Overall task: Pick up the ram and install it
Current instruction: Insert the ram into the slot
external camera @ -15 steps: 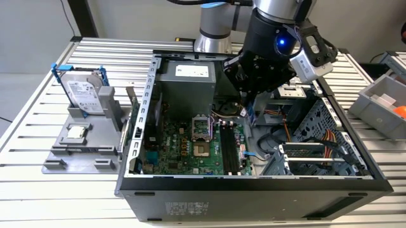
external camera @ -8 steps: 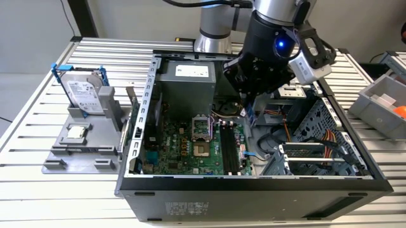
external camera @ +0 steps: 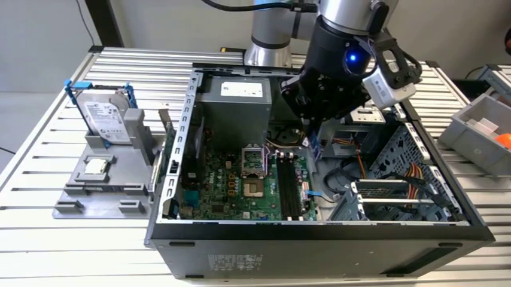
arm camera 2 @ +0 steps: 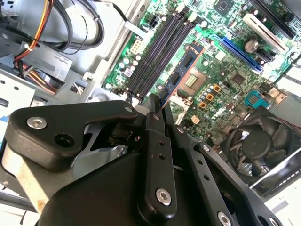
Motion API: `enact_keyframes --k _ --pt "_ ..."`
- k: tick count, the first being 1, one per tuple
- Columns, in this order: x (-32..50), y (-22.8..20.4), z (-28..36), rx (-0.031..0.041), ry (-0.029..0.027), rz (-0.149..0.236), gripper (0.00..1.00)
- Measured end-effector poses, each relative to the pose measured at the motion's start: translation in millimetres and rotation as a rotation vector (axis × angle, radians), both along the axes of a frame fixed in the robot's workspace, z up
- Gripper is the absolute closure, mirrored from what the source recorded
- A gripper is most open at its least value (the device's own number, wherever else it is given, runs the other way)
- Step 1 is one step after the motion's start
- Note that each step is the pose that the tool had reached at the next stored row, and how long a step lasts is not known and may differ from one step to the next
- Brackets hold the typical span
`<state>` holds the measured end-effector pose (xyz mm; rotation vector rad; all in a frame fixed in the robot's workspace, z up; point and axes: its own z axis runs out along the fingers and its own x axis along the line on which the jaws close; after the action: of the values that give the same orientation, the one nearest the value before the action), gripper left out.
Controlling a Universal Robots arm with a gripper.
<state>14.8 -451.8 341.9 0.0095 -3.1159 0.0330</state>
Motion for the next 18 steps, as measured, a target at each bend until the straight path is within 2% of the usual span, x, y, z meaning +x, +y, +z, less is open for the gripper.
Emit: enact_keyframes --k 18 --pt "0.0 0.3 -8.2 -0.002 -0.0001 -0.003 1.0"
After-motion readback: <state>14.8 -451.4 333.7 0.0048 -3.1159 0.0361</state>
